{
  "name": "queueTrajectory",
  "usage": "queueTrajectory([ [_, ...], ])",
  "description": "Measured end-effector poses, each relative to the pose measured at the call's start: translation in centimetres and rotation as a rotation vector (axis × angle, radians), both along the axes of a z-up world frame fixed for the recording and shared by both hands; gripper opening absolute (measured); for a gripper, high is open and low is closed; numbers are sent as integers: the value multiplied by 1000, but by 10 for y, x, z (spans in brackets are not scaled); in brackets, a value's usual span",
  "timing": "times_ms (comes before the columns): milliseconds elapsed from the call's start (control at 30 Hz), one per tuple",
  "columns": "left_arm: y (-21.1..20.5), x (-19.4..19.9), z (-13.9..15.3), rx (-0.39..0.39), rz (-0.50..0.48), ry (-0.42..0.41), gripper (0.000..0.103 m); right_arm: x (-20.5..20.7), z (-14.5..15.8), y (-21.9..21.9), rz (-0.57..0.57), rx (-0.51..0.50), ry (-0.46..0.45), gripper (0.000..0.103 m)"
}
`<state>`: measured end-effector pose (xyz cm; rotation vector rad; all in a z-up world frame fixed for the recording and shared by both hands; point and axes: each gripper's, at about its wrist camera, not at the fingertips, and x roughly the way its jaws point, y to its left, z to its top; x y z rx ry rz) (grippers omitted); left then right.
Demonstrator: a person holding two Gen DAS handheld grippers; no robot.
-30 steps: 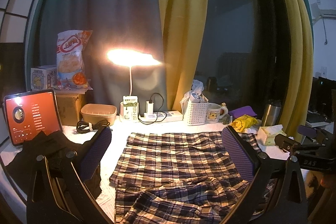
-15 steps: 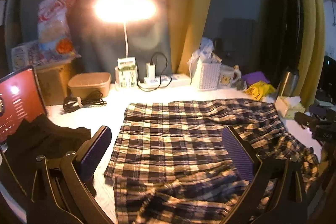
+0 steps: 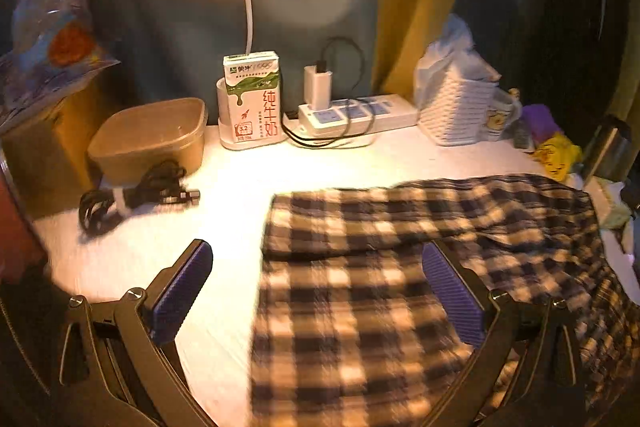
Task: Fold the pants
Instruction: 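Grasp the plaid pants hem with the left gripper while the right gripper grasps the other hem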
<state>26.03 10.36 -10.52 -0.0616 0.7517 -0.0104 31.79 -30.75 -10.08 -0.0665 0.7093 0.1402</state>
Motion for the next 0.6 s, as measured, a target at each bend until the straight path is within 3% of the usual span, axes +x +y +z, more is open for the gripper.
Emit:
queueTrajectory([
  [167,20,42,-19,-2,-14,69,98,38,-12,-13,-37,80,49,94],
  [233,22,51,-31,-5,-25,103,91,47,-18,-13,-44,84,78,92],
  [400,19,68,-56,-12,-51,161,89,66,-40,-7,-36,54,176,89],
  [500,12,75,-69,-12,-72,196,67,77,-51,-7,-49,48,213,88],
  [567,4,79,-70,48,-82,174,63,87,-60,-6,-58,40,239,86],
  [600,0,78,-70,67,-91,165,56,90,-64,-6,-64,37,251,84],
])
